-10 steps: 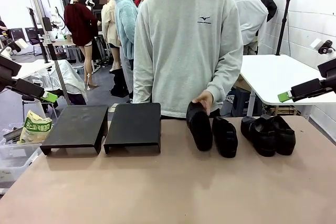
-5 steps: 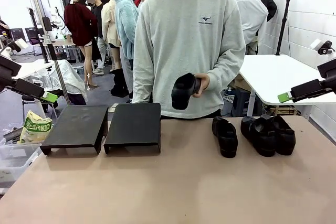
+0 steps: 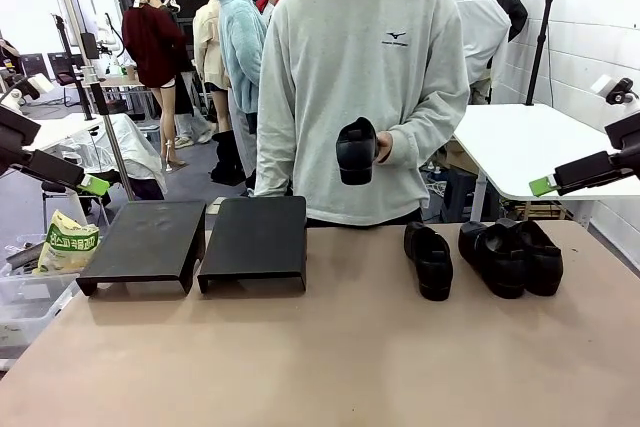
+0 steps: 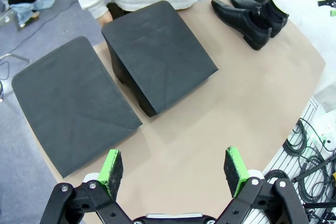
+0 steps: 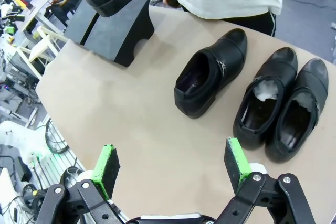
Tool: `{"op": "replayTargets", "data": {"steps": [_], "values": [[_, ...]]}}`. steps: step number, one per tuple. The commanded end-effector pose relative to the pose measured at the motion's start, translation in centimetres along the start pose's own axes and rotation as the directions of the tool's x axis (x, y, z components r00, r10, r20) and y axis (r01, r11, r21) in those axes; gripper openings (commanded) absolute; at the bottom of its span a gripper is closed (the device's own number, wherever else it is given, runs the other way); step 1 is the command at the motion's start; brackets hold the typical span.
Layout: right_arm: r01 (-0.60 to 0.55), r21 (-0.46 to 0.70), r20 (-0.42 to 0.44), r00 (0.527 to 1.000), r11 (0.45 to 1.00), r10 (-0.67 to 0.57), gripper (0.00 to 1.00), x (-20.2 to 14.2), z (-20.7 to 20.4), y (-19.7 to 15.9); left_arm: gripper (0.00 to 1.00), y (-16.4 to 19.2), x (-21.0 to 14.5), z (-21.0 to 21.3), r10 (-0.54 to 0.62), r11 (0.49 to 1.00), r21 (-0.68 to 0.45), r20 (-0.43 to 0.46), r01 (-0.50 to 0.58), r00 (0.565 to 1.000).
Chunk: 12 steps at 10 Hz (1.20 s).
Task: Organize the shoes by placing them on the stand.
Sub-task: Pick up one Shoe and place it in the middle of the table.
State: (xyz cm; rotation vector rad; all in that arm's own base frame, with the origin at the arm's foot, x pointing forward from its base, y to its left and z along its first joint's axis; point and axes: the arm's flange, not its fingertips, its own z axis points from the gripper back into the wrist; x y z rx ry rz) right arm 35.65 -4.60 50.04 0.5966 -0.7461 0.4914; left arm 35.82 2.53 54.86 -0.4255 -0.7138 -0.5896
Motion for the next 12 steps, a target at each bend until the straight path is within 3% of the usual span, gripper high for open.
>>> {"op": "replayTargets", "data": {"steps": [1,4,7,8,10,12], "values": [[-0.017,-0.001,-0.001,1.0,1.0,0.017,1.0,0.5,0.3,0.6,1.0,0.1,-0.2,0.1,-0.022,1.0,-0.011,0.002,0.022,1.0],[-0.017,-0.051,-0.02,1.0,0.999,0.016,1.0,2.9,0.7,1.0,1.0,0.1,-0.2,0.1,-0.022,1.0,-0.011,0.002,0.022,1.0],[0.008,-0.071,-0.209,0.978,0.997,-0.022,1.0,9.1,-3.3,-0.8,1.0,0.1,-0.2,0.1,-0.022,1.0,-0.011,0.002,0.022,1.0],[0.071,-0.027,-0.282,0.956,0.997,-0.076,1.0,10.6,-5.5,-2.0,1.0,0.1,-0.2,0.1,-0.022,1.0,-0.011,0.002,0.022,1.0],[0.074,-0.163,-0.438,0.888,0.984,-0.139,1.0,11.5,-10.5,-3.3,1.0,0.1,-0.2,0.1,-0.022,1.0,-0.011,0.002,0.022,1.0],[0.053,-0.249,-0.517,0.837,0.967,-0.179,1.0,10.8,-14.2,-4.1,1.0,0.1,-0.2,0.1,-0.022,1.0,-0.011,0.002,0.022,1.0]]}}
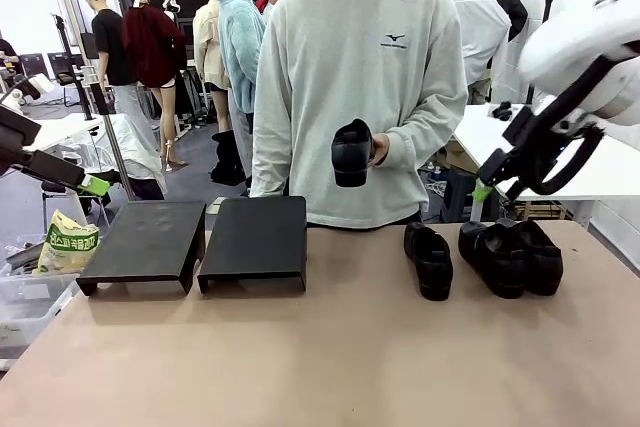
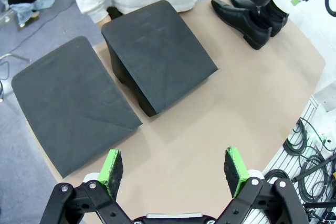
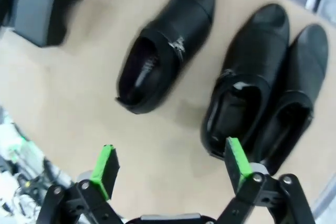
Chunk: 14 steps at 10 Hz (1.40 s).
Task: Organize the shoes by placing them on the stand.
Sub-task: Pick up one Shoe and place it in the middle of the table.
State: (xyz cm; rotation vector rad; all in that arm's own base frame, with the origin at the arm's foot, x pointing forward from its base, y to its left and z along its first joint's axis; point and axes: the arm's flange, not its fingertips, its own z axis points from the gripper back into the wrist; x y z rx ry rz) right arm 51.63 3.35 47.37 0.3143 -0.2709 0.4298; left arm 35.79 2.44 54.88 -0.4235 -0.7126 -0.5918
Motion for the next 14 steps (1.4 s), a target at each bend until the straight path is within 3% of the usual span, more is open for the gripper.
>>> {"op": "replayTargets", "data": {"steps": [1,4,7,14], "values": [[0.011,-0.057,-0.091,0.996,0.998,-0.016,1.0,0.9,-1.0,0.6,1.0,0.2,-0.2,0.1,-0.019,1.0,-0.011,0.004,0.02,1.0],[-0.005,-0.179,-0.136,0.991,0.984,-0.019,1.0,-0.4,-5.2,1.5,1.0,0.2,-0.2,0.1,-0.019,1.0,-0.011,0.004,0.02,1.0],[0.0,-0.213,-0.155,0.987,0.977,-0.034,1.0,-1.5,-7.0,2.2,1.0,0.2,-0.2,0.1,-0.019,1.0,-0.011,0.004,0.02,1.0],[0.045,-0.285,-0.111,0.991,0.957,-0.079,1.0,-1.4,-10.1,1.9,1.0,0.2,-0.2,0.1,-0.019,1.0,-0.011,0.004,0.02,1.0]]}}
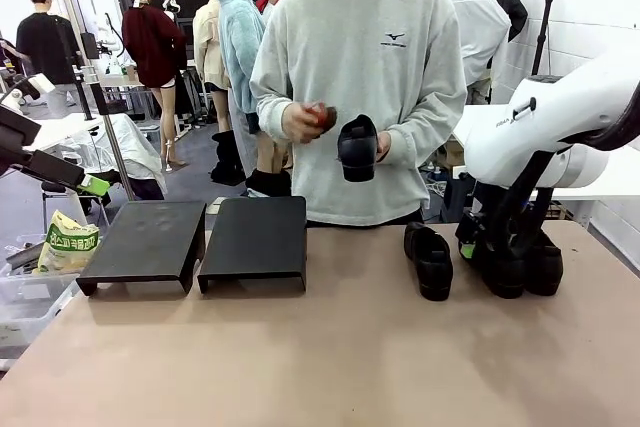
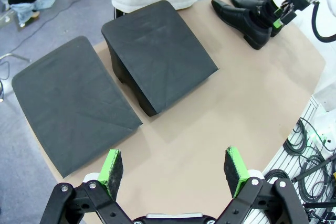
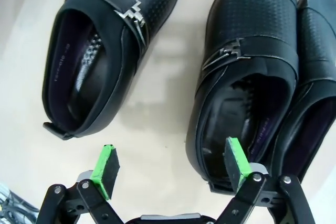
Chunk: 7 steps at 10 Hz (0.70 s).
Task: Organize the shoes by placing them on the stand.
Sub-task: Pick up one Shoe and place it in the middle of the table.
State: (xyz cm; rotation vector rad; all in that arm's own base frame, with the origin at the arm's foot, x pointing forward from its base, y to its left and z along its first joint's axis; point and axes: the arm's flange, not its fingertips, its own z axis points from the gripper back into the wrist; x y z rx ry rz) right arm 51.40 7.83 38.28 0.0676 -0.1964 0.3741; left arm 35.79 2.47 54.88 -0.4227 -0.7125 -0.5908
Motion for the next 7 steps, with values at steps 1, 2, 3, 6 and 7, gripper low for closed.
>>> {"op": "replayTargets", "data": {"steps": [1,2,3,6,7], "values": [[-0.007,0.017,0.001,1.0,1.0,0.007,1.0,-0.1,0.2,0.1,1.0,0.2,-0.2,0.1,-0.02,1.0,-0.012,0.004,0.02,1.0],[-0.007,0.017,0.001,1.0,1.0,0.007,1.0,-0.1,0.2,0.1,1.0,0.2,-0.2,0.1,-0.02,1.0,-0.012,0.004,0.02,1.0],[-0.007,0.017,0.001,1.0,1.0,0.007,1.0,-0.1,0.2,0.1,1.0,0.2,-0.2,0.1,-0.02,1.0,-0.012,0.004,0.02,1.0],[-0.011,-0.04,-0.038,0.999,0.999,0.009,1.0,1.2,-1.4,0.2,1.0,0.2,-0.2,0.1,-0.02,1.0,-0.012,0.004,0.02,1.0],[0.003,-0.06,-0.04,0.999,0.998,-0.005,1.0,1.6,-2.6,0.2,1.0,0.2,-0.2,0.1,-0.02,1.0,-0.012,0.004,0.02,1.0]]}}
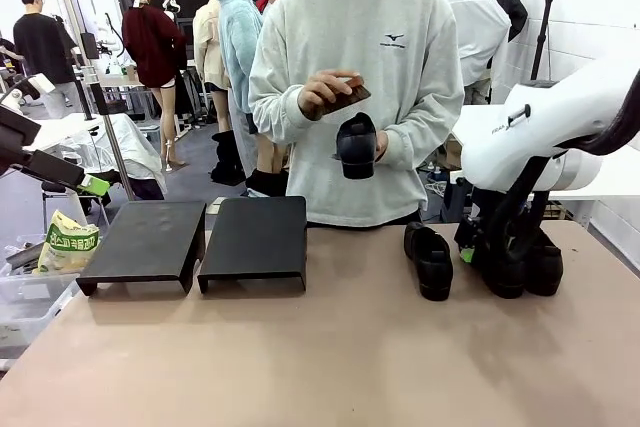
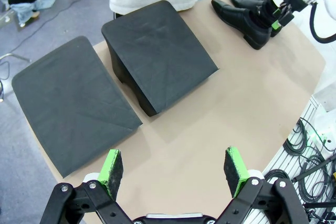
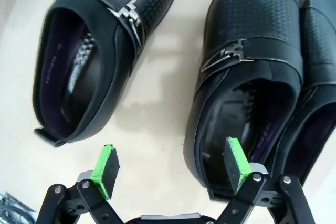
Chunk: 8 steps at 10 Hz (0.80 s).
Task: Organize the shoes by placing them on the stand.
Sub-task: Pick up one Shoe and place it in the middle of the table.
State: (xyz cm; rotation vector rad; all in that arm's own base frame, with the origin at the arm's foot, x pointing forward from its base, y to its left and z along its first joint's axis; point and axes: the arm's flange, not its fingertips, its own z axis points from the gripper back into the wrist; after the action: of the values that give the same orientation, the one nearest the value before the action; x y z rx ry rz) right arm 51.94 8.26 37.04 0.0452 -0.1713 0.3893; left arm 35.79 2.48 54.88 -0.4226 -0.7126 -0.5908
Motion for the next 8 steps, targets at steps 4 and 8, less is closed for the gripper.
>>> {"op": "replayTargets", "data": {"steps": [4,8], "values": [[0.037,-0.107,-0.056,0.997,0.994,-0.044,1.0,1.4,-3.1,0.6,1.0,0.2,-0.2,0.1,-0.02,1.0,-0.013,0.004,0.02,1.0],[0.074,-0.126,-0.05,0.995,0.989,-0.081,0.55,1.3,-3.1,0.8,1.0,0.2,-0.2,0.1,-0.02,1.0,-0.013,0.004,0.02,1.0]]}}
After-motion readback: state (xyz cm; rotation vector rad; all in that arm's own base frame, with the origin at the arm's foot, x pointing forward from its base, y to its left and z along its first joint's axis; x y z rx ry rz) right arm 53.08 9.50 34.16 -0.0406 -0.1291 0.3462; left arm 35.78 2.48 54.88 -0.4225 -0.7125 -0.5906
